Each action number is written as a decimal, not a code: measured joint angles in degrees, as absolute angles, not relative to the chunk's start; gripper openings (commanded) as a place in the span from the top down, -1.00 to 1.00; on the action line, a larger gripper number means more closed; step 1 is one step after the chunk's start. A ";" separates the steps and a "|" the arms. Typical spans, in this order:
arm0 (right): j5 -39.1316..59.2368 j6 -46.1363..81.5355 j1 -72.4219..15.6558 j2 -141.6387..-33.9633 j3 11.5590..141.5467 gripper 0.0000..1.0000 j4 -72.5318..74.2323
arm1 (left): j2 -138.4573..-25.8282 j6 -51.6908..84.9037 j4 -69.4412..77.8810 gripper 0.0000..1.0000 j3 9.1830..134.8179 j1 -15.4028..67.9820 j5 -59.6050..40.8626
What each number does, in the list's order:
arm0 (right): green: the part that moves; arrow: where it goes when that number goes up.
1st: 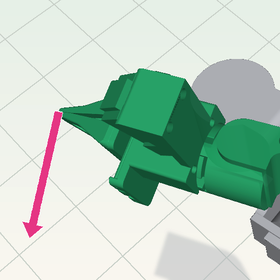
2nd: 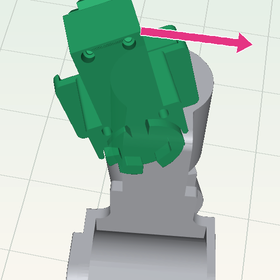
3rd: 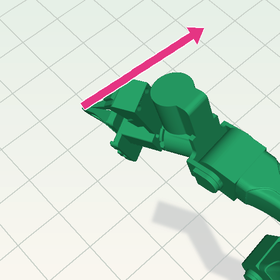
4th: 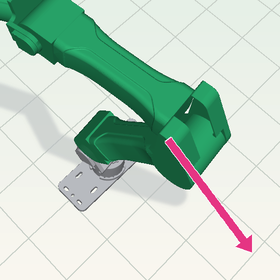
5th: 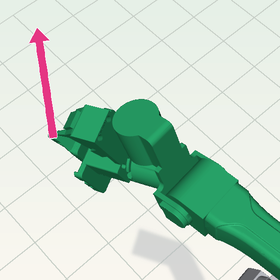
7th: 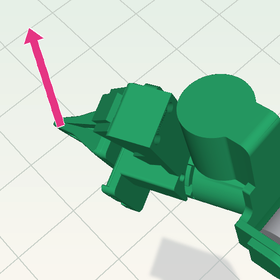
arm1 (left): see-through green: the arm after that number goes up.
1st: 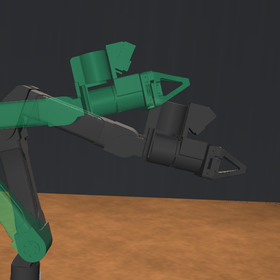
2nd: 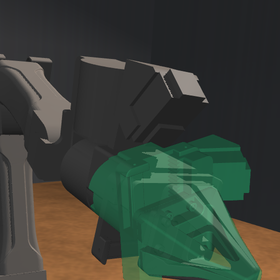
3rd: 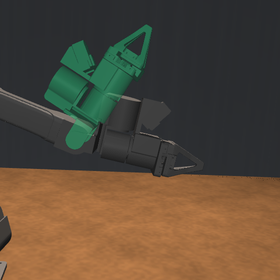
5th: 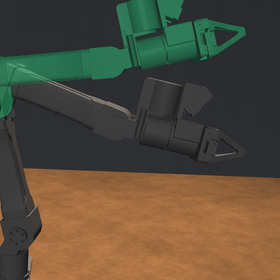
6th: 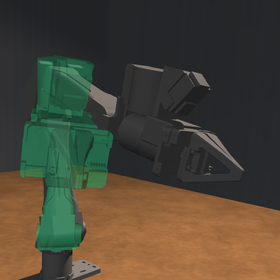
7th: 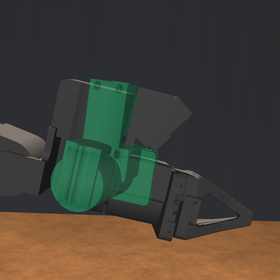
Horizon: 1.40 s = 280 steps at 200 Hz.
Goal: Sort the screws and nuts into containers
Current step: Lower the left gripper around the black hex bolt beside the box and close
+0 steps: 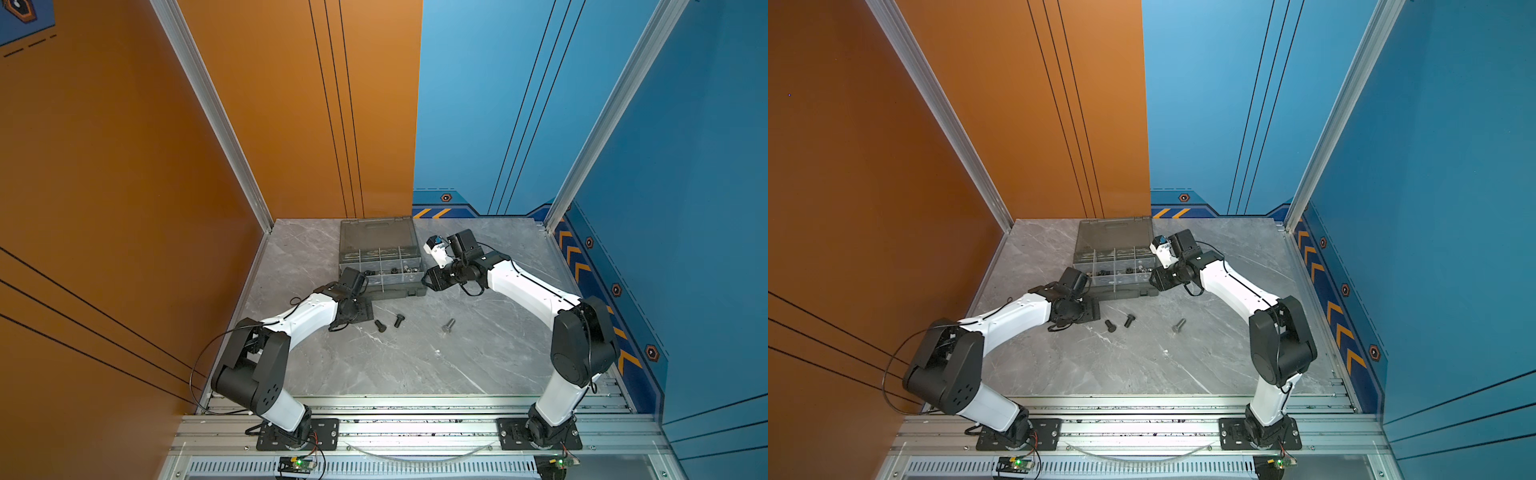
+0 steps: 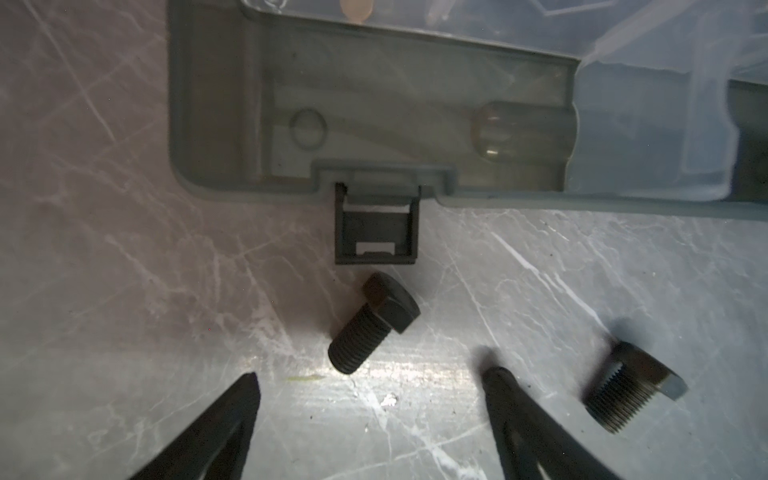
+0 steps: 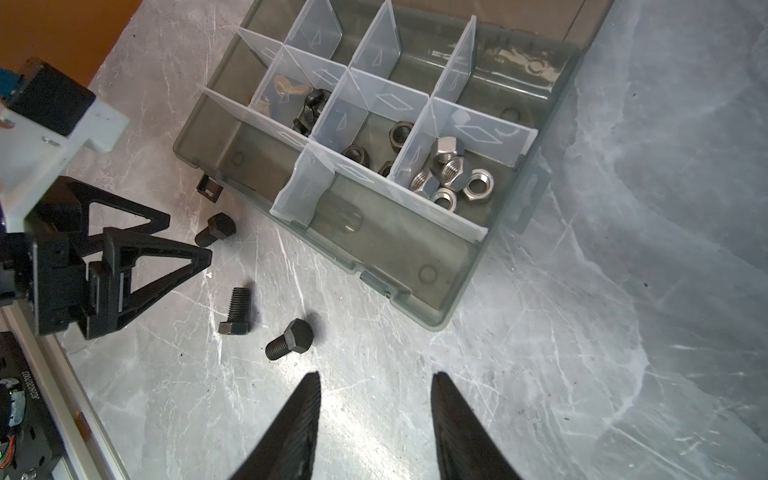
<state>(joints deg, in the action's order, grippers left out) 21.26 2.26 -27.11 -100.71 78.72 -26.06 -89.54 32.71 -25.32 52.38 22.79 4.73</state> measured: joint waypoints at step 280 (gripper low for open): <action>21.26 3.11 -26.94 -100.60 77.87 0.07 -24.84 | -97.47 31.38 -23.77 0.46 54.59 27.11 10.48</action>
